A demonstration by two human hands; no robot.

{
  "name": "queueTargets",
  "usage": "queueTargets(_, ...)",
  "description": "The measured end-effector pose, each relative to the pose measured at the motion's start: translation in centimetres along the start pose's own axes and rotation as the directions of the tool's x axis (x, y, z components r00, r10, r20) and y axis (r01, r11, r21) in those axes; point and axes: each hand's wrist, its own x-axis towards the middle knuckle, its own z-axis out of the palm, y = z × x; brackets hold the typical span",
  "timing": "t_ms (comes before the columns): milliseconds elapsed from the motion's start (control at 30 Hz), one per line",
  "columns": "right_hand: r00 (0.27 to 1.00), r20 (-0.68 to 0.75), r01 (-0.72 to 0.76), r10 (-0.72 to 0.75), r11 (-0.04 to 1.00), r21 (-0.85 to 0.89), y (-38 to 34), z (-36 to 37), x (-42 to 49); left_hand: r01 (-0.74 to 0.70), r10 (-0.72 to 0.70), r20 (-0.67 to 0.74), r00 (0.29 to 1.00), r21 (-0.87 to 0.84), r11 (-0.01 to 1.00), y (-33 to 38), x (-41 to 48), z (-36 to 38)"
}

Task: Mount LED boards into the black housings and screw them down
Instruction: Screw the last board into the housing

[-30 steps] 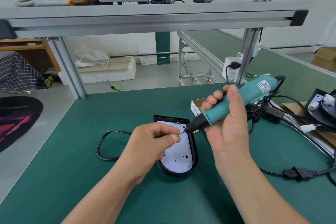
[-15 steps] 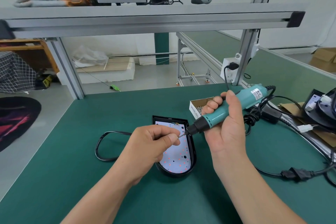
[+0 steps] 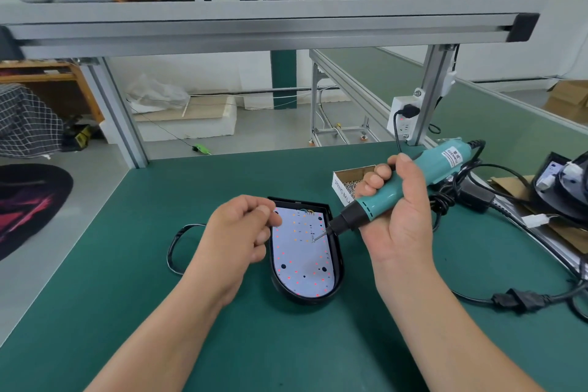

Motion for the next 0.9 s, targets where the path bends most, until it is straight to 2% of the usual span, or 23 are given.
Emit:
queueTargets(100, 1.0, 0.017, -0.021, 0.023, 0.997, -0.068, 0.4, -0.4, -0.1, 0.104, -0.107, -0.038, 0.993, -0.073, 0.992, 0.0, 0.5, -0.4)
queueTargets(167, 0.999, 0.026, -0.032, 0.035, 0.992, -0.12, 0.7, -0.6, -0.1, 0.165, -0.167, -0.056, 0.984, -0.039, 0.986, -0.1, 0.7, -0.3)
queueTargets(300, 0.998, 0.03, -0.043, 0.051, 0.975, -0.22, 1.1, -0.9, 0.0, 0.184, -0.173, -0.077, 0.982, 0.162, 0.969, -1.1, 1.3, 0.0)
queueTargets(433, 0.996, 0.066, -0.041, 0.059, 0.966, -0.254, 1.5, -1.1, -0.1, 0.047, -0.046, -0.014, 0.999, 0.476, 0.878, -2.4, 1.1, -0.1)
queueTargets(600, 0.992, 0.109, -0.035, 0.068, 0.959, -0.281, 1.8, -1.2, -0.2, 0.055, -0.07, -0.002, 0.998, 0.633, 0.772, -3.1, 1.1, 0.0)
queueTargets(667, 0.99, 0.12, -0.038, 0.075, 0.957, -0.286, 1.9, -1.1, -0.4, 0.048, -0.069, 0.005, 0.998, 0.657, 0.753, -3.1, 1.1, 0.0)
queueTargets(900, 0.981, 0.173, -0.028, 0.089, 0.944, -0.33, 2.4, -0.8, -0.9, 0.06, -0.078, 0.005, 0.997, 0.592, 0.804, -3.5, 1.5, 0.1)
